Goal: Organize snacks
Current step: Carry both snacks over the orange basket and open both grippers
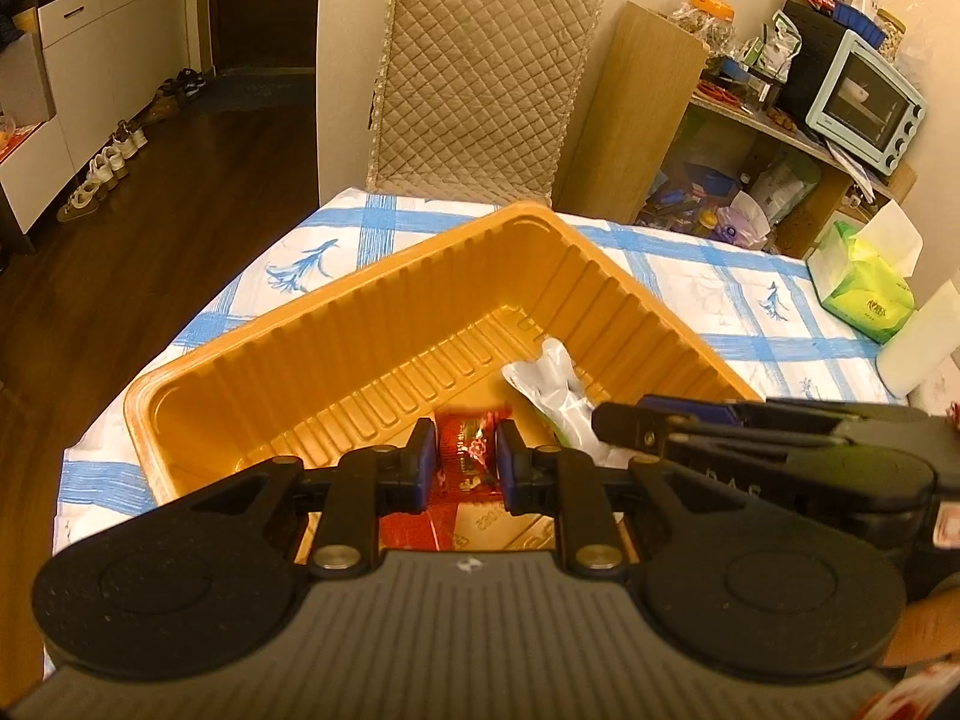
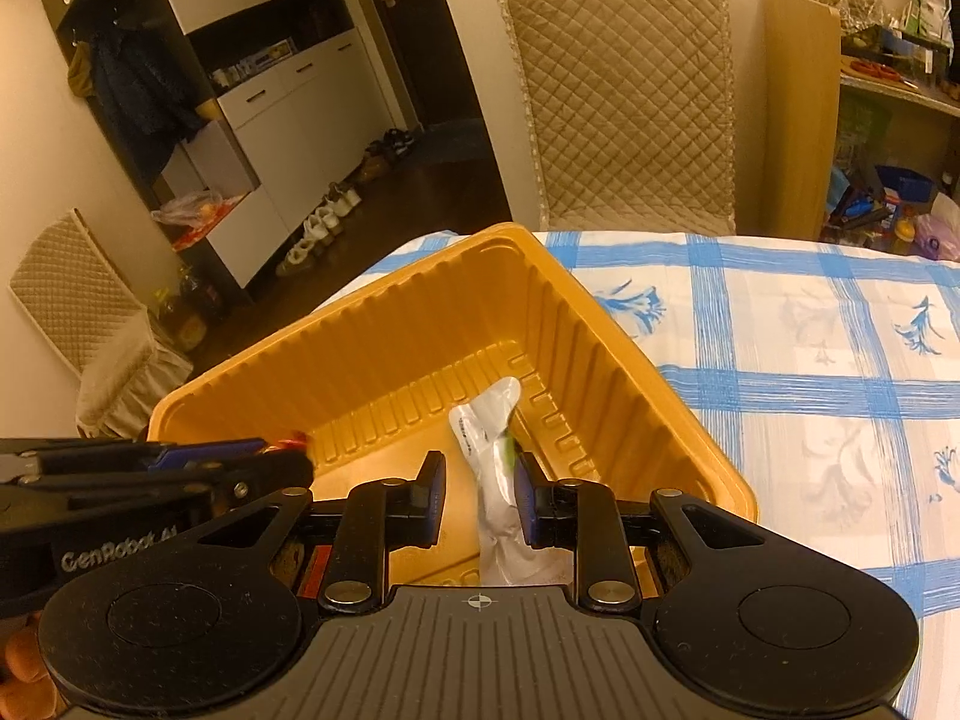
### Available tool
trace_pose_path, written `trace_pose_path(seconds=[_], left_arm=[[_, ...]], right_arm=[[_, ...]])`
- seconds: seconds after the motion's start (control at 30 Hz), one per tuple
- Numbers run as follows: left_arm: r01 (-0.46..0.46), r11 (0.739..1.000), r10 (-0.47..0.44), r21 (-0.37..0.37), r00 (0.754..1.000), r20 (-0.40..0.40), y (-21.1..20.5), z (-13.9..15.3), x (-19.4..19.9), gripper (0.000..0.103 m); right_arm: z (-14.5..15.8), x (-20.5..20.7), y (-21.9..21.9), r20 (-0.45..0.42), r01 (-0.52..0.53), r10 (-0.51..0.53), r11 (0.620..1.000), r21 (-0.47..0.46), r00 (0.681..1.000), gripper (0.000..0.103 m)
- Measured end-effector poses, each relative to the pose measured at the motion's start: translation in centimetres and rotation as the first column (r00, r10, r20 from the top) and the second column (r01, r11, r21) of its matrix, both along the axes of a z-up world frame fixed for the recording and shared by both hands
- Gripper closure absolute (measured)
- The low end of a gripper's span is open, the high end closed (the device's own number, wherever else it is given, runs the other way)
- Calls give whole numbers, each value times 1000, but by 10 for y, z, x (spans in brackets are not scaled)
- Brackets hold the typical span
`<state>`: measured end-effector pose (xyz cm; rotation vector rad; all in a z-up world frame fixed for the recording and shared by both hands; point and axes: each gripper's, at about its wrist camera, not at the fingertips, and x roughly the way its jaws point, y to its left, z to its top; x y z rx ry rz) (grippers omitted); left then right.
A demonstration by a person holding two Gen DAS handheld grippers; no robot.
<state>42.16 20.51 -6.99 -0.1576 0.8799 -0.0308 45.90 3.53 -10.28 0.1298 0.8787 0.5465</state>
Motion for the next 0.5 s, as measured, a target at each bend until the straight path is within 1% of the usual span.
trace_pose_path(seconds=[0.03,0.1,0.17,0.23,0.27,0.3,0.33,0.5], left_arm=[[0,1000,0,2,1000,9,0,1,0,77],[3,1000,-3,6,1000,18,0,1,-1,67],[8,1000,-8,10,1000,15,2,2,-4,66],[9,1000,-9,10,1000,8,4,3,-8,64],[8,1000,-8,11,1000,6,6,3,-11,63],[7,1000,-7,15,1000,4,7,4,-14,61],[7,1000,-7,19,1000,2,8,5,-17,57],[-6,1000,6,26,1000,0,12,12,-37,51]], right_arm=[[1,-1,0,1,0,0,1000,-3,1000,77],[3,-5,-1,6,3,-3,1000,-5,1000,77],[5,-9,-3,6,3,-3,1000,6,1000,75],[7,-14,-5,7,3,-3,1000,16,1000,61],[8,-19,-6,16,8,-8,1000,18,1000,46],[10,-23,-8,32,12,-13,1000,18,999,39],[11,-27,-9,46,11,-12,1000,15,999,38],[16,-44,-13,65,1,-1,1000,3,998,35]])
